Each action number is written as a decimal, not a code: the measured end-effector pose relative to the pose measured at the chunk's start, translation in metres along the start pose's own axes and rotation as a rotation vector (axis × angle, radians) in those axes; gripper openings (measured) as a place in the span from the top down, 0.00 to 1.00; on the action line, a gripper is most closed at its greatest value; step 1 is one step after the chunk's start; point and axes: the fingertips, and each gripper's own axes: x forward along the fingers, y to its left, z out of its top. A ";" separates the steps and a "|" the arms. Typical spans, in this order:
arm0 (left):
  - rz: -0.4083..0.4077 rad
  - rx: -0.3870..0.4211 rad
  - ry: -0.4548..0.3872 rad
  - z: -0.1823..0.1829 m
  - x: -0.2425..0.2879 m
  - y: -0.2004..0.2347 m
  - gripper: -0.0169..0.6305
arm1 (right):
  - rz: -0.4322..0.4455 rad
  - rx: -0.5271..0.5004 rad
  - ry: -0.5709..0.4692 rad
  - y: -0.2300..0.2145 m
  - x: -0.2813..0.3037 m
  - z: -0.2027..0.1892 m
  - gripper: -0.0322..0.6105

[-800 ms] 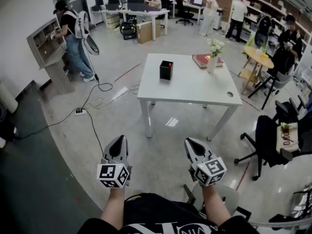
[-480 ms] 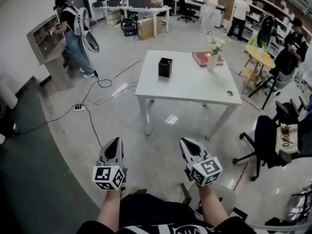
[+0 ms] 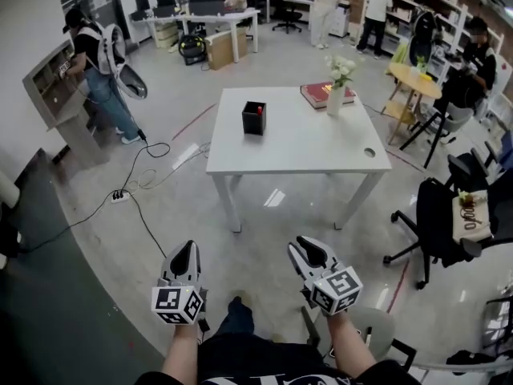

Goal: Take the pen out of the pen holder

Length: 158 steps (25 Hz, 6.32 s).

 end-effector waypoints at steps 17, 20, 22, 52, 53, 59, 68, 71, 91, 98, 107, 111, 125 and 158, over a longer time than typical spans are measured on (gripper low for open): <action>-0.186 -0.019 0.020 0.027 0.175 0.068 0.98 | -0.142 0.027 -0.014 -0.057 0.128 0.035 0.72; -0.197 -0.018 0.014 0.031 0.190 0.083 0.97 | -0.165 0.036 -0.026 -0.063 0.145 0.039 0.72; -0.200 -0.003 0.010 0.034 0.198 0.093 0.98 | -0.174 0.038 -0.038 -0.066 0.157 0.043 0.71; -0.152 -0.023 0.048 0.037 0.357 0.142 0.98 | -0.103 0.032 0.023 -0.175 0.307 0.076 0.71; -0.150 -0.021 0.048 0.038 0.365 0.142 0.98 | -0.097 0.031 0.023 -0.181 0.313 0.079 0.71; -0.133 -0.029 0.057 0.045 0.408 0.141 0.98 | -0.057 0.030 0.034 -0.213 0.346 0.094 0.71; -0.111 -0.039 0.076 0.041 0.461 0.133 0.98 | -0.018 0.034 0.054 -0.262 0.376 0.102 0.71; -0.097 -0.039 0.080 0.042 0.473 0.131 0.97 | 0.002 0.034 0.059 -0.273 0.383 0.104 0.71; -0.049 -0.045 0.088 0.041 0.522 0.121 0.98 | 0.126 0.004 0.078 -0.303 0.417 0.110 0.68; -0.076 -0.047 0.122 0.036 0.534 0.119 0.97 | 0.146 0.003 0.097 -0.303 0.434 0.109 0.66; -0.104 -0.051 0.154 0.033 0.550 0.132 0.98 | 0.164 -0.053 0.168 -0.298 0.470 0.097 0.68; -0.107 -0.058 0.160 0.035 0.552 0.139 0.98 | 0.148 -0.050 0.188 -0.296 0.478 0.093 0.72; -0.123 -0.097 0.156 0.034 0.553 0.151 0.97 | 0.051 -0.052 0.174 -0.308 0.482 0.094 0.84; -0.164 -0.079 0.102 0.063 0.573 0.149 0.98 | 0.012 -0.032 -0.013 -0.314 0.466 0.188 0.84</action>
